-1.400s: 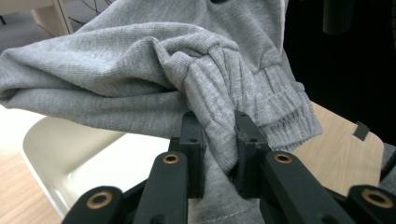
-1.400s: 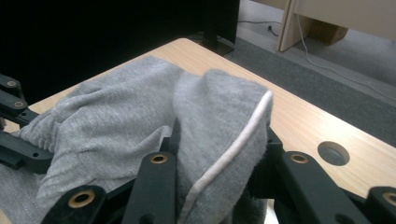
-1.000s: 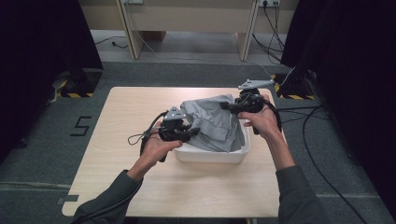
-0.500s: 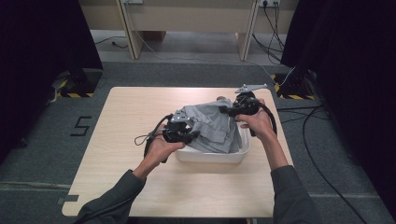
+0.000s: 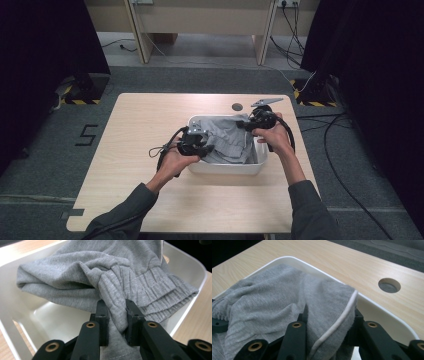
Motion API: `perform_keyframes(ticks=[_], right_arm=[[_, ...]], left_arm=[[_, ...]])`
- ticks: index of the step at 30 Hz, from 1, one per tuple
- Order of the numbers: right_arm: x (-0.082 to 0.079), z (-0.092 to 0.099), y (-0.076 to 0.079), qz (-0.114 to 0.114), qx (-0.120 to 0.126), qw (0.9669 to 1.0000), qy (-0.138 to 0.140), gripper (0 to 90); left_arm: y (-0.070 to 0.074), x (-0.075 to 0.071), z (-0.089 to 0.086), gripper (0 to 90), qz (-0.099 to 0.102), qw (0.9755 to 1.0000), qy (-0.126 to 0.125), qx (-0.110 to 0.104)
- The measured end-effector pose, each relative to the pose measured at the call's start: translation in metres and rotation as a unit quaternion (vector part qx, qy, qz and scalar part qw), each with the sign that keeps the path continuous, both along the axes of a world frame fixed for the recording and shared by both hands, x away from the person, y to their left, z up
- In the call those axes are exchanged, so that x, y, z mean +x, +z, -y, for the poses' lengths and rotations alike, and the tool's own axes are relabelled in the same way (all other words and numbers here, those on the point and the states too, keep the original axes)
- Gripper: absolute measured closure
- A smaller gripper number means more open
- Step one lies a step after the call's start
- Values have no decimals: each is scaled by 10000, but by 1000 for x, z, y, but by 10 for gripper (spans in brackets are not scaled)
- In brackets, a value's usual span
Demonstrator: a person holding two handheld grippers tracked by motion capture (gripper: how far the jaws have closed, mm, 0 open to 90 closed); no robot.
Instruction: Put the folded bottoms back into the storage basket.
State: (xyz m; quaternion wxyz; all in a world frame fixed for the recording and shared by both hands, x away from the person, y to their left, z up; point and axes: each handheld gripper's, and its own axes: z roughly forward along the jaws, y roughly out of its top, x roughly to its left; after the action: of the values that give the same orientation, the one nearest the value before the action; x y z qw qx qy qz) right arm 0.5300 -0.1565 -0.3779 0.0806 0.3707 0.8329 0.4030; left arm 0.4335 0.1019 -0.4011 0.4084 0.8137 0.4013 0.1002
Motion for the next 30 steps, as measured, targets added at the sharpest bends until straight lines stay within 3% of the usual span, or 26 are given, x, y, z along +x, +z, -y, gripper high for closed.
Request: perform_keyframes(ticks=[8, 11, 13, 16, 19, 22, 25, 30], right_arm=[[3, -2, -11, -169, -276, 9995, -62, 663], [4, -2, -15, -315, -341, 9989, -17, 604], [3, -2, -17, -364, -504, 9980, -130, 548], [0, -3, -19, -305, -688, 9969, -223, 505], [-2, 0, -14, -172, -670, 9972, -299, 488], [-5, 4, -4, -77, -554, 9974, -451, 481], [-9, 6, 4, 87, -622, 9970, -451, 463], [-17, 6, 8, 166, -609, 9973, -386, 443]], left_arm=[[-11, 3, 2, 726, -177, 9996, -65, 195], [-12, 5, 2, 701, -258, 9992, -100, 299], [-13, 5, 1, 668, -273, 9990, -87, 334], [-9, 3, -1, 598, -239, 9991, -32, 354], [5, -2, -3, 579, -8, 9996, -1, 279], [15, -5, -2, 572, 100, 9996, -65, 256], [16, -8, -1, 563, 109, 9996, -113, 232], [15, -13, -1, 534, 90, 9998, -146, 80]])
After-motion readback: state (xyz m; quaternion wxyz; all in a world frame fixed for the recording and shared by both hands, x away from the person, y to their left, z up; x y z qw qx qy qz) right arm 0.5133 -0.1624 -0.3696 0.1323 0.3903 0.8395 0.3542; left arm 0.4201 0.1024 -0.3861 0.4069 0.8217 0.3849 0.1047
